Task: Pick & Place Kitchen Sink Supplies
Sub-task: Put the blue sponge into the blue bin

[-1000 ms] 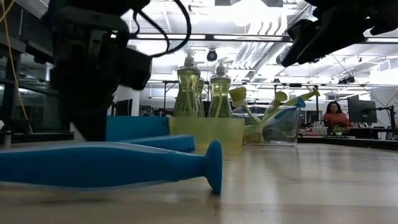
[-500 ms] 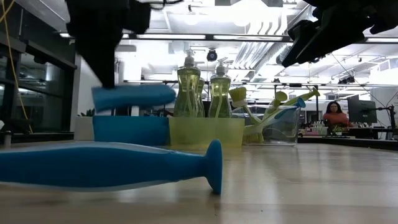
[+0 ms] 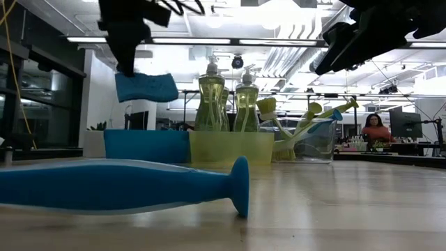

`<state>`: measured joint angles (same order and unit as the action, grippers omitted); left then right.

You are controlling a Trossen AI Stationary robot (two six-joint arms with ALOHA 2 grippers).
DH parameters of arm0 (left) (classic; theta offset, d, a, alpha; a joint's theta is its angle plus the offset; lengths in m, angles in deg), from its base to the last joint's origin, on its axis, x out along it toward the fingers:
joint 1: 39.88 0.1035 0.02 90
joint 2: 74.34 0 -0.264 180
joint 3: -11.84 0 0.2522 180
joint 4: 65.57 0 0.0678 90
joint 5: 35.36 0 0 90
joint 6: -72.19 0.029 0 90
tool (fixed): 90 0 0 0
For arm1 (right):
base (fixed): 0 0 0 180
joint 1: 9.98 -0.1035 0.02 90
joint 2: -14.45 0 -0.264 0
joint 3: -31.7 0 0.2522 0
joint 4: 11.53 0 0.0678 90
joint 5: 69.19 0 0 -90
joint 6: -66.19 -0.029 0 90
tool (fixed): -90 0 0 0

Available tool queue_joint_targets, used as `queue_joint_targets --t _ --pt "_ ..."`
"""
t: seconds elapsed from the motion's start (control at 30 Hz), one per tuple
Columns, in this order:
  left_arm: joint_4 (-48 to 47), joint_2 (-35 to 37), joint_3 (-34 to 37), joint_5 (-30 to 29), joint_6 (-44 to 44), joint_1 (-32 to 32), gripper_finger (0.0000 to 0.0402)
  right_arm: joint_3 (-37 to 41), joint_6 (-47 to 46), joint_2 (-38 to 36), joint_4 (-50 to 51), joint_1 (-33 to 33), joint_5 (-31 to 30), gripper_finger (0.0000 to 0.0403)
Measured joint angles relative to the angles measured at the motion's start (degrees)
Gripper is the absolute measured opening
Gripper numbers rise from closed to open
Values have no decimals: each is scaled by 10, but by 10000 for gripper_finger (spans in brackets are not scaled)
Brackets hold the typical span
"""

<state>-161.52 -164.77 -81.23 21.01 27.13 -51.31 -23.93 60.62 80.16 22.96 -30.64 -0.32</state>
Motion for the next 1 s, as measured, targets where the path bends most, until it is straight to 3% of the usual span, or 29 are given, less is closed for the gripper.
queue_joint_targets --t 0.23,0.5,0.6,0.7,0.87,1.0 --pt "-3 0 0 -60 98 97 0 0 0 0 0 0 -14 224" --pt "71 0 28 -65 238 215 0 0 0 0 0 0 -27 224" --pt "115 0 49 -42 276 255 0 0 0 0 0 0 -28 224" --pt "148 0 66 -7 269 296 0 0 0 0 0 0 -28 224" --pt "155 0 70 24 184 356 0 0 0 0 0 0 -30 224" --pt "182 0 70 76 181 392 0 0 -3 0 -1 0 -39 224"
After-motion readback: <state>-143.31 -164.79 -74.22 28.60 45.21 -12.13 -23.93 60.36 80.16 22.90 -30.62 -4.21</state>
